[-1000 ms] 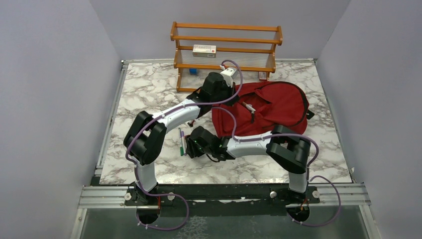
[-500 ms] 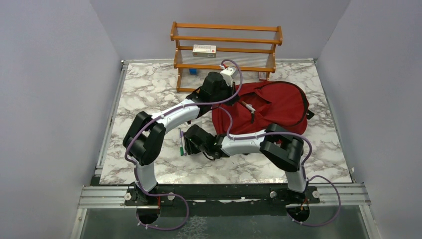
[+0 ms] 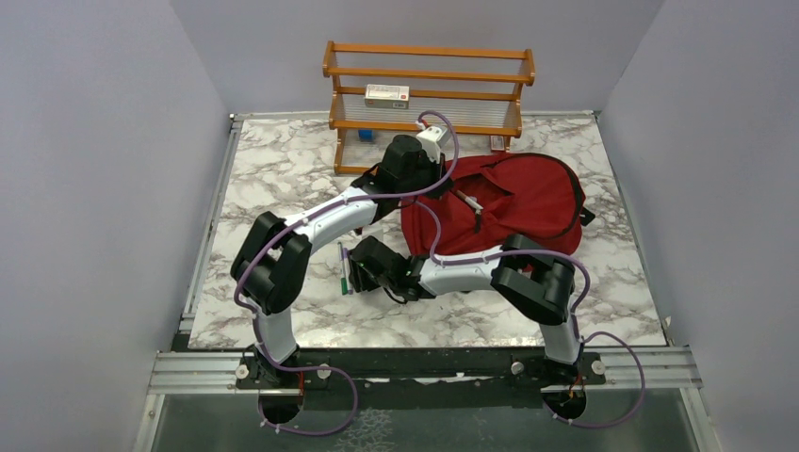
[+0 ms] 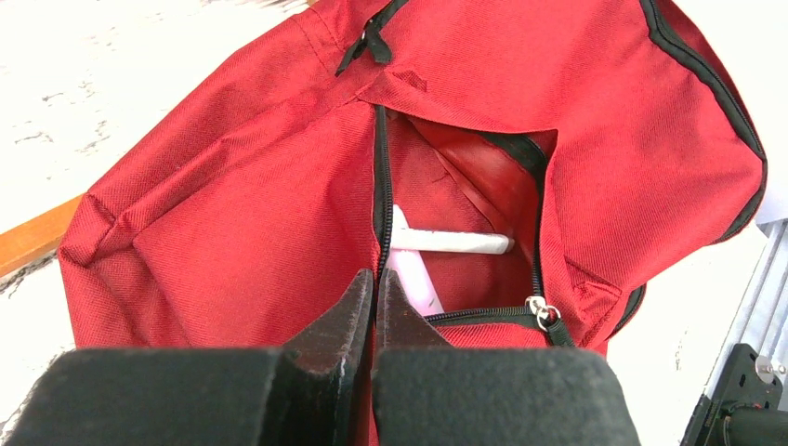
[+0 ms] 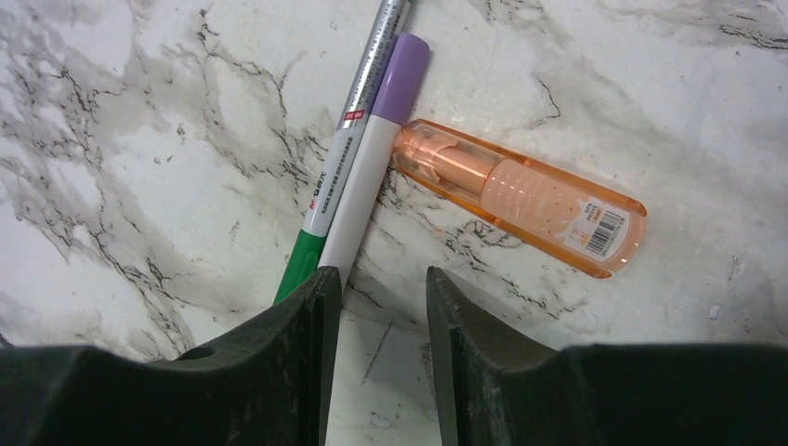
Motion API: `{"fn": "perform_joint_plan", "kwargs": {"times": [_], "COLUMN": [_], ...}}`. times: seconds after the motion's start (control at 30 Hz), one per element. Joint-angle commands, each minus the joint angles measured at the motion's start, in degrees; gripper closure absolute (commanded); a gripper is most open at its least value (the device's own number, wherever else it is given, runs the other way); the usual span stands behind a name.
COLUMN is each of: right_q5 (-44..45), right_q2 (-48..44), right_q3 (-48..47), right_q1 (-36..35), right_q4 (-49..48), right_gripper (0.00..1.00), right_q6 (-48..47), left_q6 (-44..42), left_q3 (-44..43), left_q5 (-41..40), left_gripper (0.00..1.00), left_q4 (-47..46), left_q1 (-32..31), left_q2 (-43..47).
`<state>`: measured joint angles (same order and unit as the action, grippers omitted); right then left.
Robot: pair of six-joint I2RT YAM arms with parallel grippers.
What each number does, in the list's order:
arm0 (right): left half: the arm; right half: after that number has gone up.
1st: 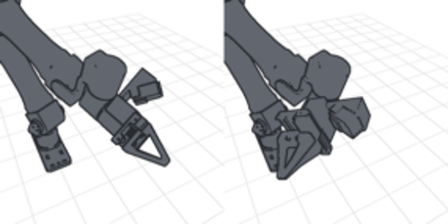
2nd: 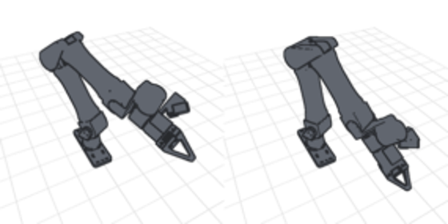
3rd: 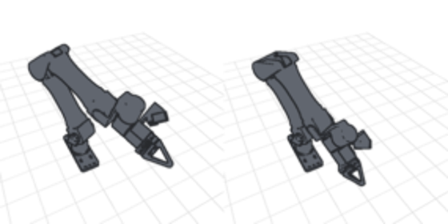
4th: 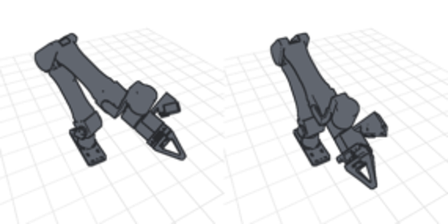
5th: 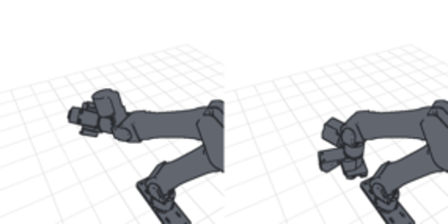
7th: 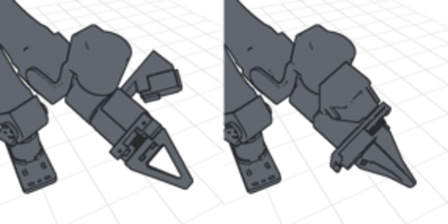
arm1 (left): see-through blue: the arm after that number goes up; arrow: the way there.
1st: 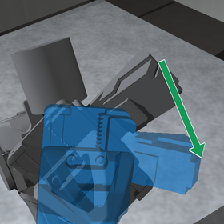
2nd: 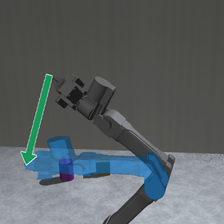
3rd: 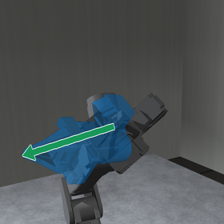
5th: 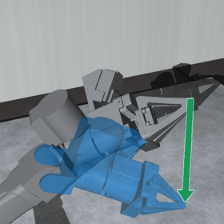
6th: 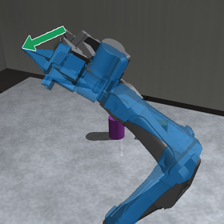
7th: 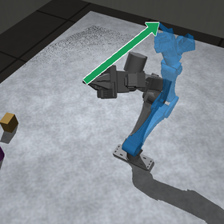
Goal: Pack the student bag
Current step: Pick up the stationery from the center of the board.
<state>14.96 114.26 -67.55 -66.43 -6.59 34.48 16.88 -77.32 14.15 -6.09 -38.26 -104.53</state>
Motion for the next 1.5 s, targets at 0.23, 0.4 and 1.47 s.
{"fn": "perform_joint_plan", "kwargs": {"times": [0.23, 0.4, 1.47], "right_q5": [-0.36, 0.21, 0.6], "right_q2": [-0.56, 0.03, 3.96], "right_q3": [2.44, 1.75, -1.97], "right_q1": [-0.45, -0.45, -0.36], "right_q4": [-5.82, -5.19, -1.0], "right_gripper": [0.56, 0.54, 0.51], "right_q6": [-1.0, -1.73, -2.0], "left_q6": [-0.34, 0.68, 1.94], "left_q3": [-0.63, -0.9, -4.23], "left_q5": [2.29, 4.14, 8.45], "left_gripper": [1.0, 1.0, 1.0], "left_q4": [-0.77, -1.03, 1.86], "left_q1": [1.4, 2.05, 3.36], "left_q2": [4.13, 4.42, 5.92]}}
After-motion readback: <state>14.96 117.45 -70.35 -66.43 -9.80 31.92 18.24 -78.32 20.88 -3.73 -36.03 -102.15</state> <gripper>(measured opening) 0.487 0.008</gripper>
